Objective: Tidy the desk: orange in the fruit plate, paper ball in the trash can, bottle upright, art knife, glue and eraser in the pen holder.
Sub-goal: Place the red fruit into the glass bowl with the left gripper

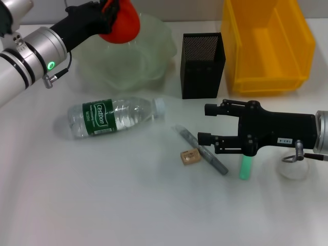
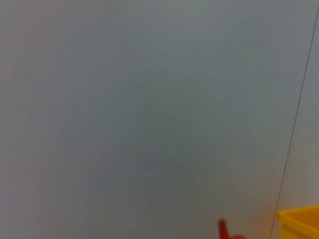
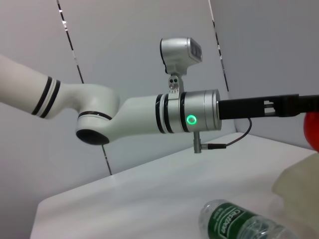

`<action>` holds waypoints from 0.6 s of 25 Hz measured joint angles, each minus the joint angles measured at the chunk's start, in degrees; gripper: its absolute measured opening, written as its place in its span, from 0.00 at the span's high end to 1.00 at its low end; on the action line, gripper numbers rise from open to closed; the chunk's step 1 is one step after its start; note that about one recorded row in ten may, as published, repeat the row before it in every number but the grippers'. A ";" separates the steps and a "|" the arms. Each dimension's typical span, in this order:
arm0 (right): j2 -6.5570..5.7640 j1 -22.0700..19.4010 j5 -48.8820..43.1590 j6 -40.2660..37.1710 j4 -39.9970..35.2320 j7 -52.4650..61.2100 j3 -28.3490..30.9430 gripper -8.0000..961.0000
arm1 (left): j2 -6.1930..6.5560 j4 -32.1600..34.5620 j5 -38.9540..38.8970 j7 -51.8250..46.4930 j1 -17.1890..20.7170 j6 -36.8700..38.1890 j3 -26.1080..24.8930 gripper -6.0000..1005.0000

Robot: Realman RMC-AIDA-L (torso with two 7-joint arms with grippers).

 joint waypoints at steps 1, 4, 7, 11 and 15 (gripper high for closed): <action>0.00 0.00 0.00 0.01 -0.02 -0.09 0.08 0.19 | -0.06 -1.44 -1.87 2.63 -0.55 -1.10 0.25 0.79; 0.00 0.02 0.00 0.06 -0.05 -0.48 0.25 0.19 | -0.06 -2.02 -2.09 3.17 -0.90 -1.58 0.16 0.75; 0.00 0.08 0.00 0.11 -0.06 -0.62 0.26 0.19 | -0.06 -2.07 -2.38 3.12 -0.97 -1.71 -0.17 0.70; -0.01 0.09 0.03 0.15 -0.15 -0.78 0.63 0.19 | 0.15 -1.94 -3.31 1.95 -0.48 -0.01 -0.08 0.64; -0.15 0.09 0.07 -0.16 -0.24 -1.07 2.76 0.20 | 1.04 1.74 -3.02 -7.22 3.22 12.45 3.67 0.51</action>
